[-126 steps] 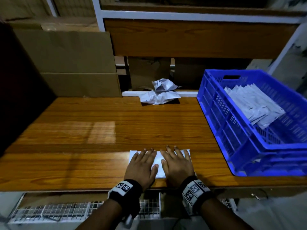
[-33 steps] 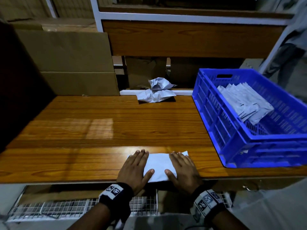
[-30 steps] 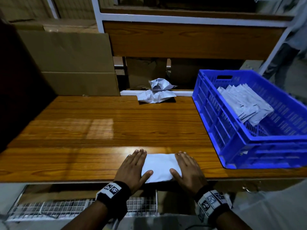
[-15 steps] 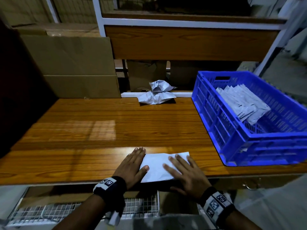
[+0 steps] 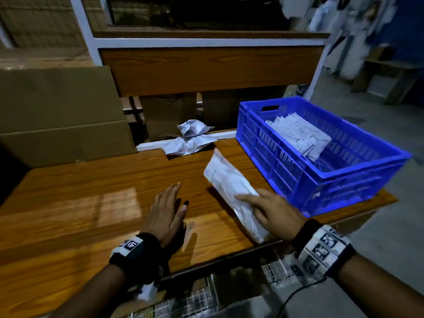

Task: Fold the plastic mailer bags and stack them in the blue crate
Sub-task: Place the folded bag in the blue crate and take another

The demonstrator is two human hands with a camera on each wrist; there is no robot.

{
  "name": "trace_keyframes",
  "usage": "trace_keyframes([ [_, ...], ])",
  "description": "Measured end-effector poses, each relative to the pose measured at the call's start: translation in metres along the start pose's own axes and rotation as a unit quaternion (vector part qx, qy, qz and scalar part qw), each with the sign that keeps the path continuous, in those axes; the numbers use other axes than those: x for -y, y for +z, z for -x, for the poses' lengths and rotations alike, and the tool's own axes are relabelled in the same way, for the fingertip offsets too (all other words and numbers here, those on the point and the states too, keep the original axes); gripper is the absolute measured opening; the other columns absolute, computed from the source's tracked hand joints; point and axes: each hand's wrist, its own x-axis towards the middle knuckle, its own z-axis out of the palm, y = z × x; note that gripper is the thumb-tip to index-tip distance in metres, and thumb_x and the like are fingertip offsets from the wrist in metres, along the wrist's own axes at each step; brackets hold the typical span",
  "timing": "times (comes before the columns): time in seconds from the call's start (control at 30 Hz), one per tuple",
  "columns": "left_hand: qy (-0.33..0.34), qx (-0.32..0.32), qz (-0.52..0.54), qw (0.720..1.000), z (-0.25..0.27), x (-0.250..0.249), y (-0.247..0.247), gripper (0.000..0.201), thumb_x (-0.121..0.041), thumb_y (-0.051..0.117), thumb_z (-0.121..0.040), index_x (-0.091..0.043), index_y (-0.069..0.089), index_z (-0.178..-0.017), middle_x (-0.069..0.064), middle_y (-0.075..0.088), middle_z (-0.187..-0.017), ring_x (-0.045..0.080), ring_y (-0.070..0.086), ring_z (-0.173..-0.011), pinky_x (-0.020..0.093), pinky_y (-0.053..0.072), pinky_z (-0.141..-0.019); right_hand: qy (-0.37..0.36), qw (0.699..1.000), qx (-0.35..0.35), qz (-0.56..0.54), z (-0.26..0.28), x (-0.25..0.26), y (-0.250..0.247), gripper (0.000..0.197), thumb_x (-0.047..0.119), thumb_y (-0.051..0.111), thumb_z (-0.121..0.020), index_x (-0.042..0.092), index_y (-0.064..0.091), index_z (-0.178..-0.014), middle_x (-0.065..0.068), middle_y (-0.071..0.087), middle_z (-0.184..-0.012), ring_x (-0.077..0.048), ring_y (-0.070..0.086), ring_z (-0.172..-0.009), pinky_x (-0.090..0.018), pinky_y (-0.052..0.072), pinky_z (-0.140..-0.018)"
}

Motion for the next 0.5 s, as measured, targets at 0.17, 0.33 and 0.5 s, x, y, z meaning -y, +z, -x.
trace_keyframes([
  [0.17,0.071,0.019,0.002,0.997,-0.066,-0.058,0.001,0.074,-0.073,0.011,-0.089,-0.034,0.01,-0.151,0.0,0.019,-0.158,0.018,0.015,-0.141,0.047,0.022,-0.11,0.02,0.999,-0.04,0.022,-0.023,-0.007,-0.102,0.061,0.035,0.07,-0.088,0.04,0.043,-0.143,0.021,0.056,-0.091,0.007,0.054,-0.081,-0.011,0.039,-0.071],
  [0.33,0.116,0.057,-0.041,0.991,-0.148,-0.131,0.028,0.083,-0.074,0.021,-0.087,-0.026,0.007,-0.153,0.003,0.013,-0.16,0.022,0.011,-0.144,0.044,0.017,-0.116,0.086,0.994,0.018,0.071,-0.068,-0.064,-0.21,0.083,0.045,0.078,-0.074,0.032,0.04,-0.146,0.023,0.044,-0.143,0.008,0.059,-0.101,-0.016,0.045,-0.082],
  [0.5,0.14,0.053,-0.059,0.987,-0.215,-0.181,0.07,0.103,-0.087,-0.002,-0.073,-0.023,0.015,-0.152,0.007,0.022,-0.157,0.022,0.017,-0.143,0.033,0.013,-0.114,0.118,0.98,0.047,0.152,-0.12,-0.167,-0.254,0.063,0.031,0.079,-0.078,0.034,0.054,-0.136,0.023,0.069,-0.102,0.008,0.056,-0.075,-0.019,0.037,-0.076],
])
